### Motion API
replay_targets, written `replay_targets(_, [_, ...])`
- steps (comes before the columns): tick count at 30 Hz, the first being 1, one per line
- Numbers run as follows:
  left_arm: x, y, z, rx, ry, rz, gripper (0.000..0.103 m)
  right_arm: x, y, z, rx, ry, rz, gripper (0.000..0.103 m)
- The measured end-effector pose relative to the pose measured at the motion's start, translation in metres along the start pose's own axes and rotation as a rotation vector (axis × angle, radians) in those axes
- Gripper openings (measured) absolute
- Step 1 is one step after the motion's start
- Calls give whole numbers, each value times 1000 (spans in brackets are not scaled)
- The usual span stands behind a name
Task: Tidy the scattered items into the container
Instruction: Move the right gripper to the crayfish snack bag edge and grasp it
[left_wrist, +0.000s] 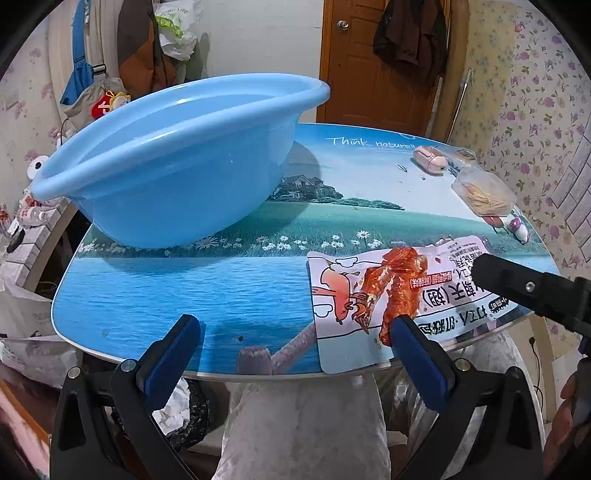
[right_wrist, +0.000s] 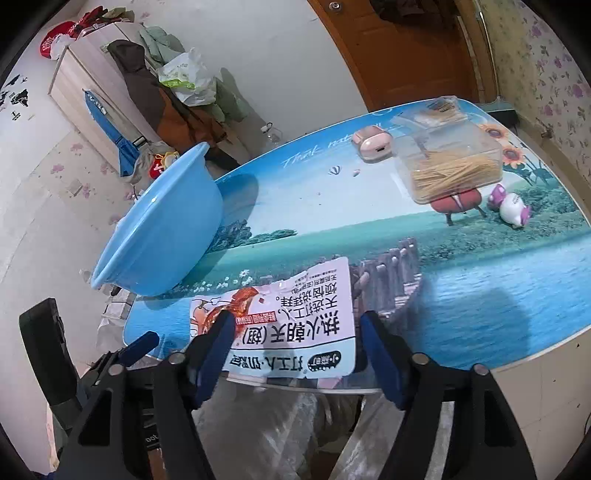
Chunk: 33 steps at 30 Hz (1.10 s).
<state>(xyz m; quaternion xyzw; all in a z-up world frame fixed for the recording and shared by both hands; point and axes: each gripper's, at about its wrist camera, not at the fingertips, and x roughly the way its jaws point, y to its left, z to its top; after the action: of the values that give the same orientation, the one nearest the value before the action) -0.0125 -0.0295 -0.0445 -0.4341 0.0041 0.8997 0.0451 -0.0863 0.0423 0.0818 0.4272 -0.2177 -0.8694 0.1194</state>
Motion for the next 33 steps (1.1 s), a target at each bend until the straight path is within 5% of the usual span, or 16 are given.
replay_targets(5, [1,3,0,-4,-2,-3,103,2,-6,2,47,2,20,47])
replay_targets(7, [2,3,-1,-6,-1,-4,103,2,-9,3,53,-1,20,28])
replay_targets(10, [1,4,-1,-8,-4,-5,103,1,-10,4,48,-2,22,13])
replay_targets(16, [-4,4,0,-10,-14,-15,103,-4,-6,4,21,-21,30,11])
replay_targets(24, [-17,9,1,-64,-21,-152,103,-8,0,6,-11,-13,50,9])
replay_targets(33, [-24,-2,-11,-15,-18,-152,103,-22,-4,-13,-21,22,59,9])
